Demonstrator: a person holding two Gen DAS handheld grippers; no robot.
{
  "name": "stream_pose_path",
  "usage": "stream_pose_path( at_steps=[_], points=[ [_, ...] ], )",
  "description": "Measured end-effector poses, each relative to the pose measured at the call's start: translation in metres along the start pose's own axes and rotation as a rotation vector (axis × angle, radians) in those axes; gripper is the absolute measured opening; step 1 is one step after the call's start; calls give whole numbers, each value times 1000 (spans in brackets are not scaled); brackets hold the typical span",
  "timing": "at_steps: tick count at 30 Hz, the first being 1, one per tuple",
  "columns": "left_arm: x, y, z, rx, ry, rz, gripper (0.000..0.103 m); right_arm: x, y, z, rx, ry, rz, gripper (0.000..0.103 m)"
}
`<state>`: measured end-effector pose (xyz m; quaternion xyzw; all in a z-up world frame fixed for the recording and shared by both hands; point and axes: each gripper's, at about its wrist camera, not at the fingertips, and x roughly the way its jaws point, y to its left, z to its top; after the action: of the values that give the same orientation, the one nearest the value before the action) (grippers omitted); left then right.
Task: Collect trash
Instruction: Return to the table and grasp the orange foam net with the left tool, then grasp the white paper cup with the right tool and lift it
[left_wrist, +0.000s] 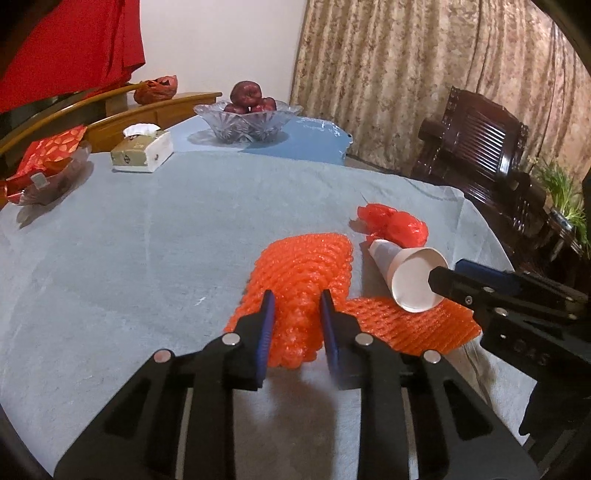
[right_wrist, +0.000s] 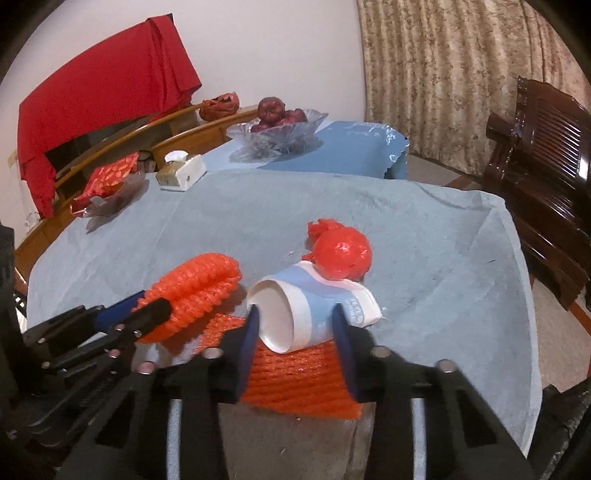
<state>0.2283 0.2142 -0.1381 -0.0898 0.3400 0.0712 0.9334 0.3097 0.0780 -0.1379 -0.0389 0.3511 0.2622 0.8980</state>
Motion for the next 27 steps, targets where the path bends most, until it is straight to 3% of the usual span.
stream_pose_path(
  at_steps=[3,9,24,27],
  points=[
    [-3,0,0,-1,-4,8,24,2,1,-1,-6,16,7,11],
    [-15,-3,3,-4,-22,21,23,-9,3,0,-23,-11,8,0],
    [-53,-25,5,17,-76,14,22,-43,-6,-4,-12,-47,18,0],
    [-52,-22,3,18,-71,39,22,-37,-6,-2,-5,-45,24,9]
  ],
)
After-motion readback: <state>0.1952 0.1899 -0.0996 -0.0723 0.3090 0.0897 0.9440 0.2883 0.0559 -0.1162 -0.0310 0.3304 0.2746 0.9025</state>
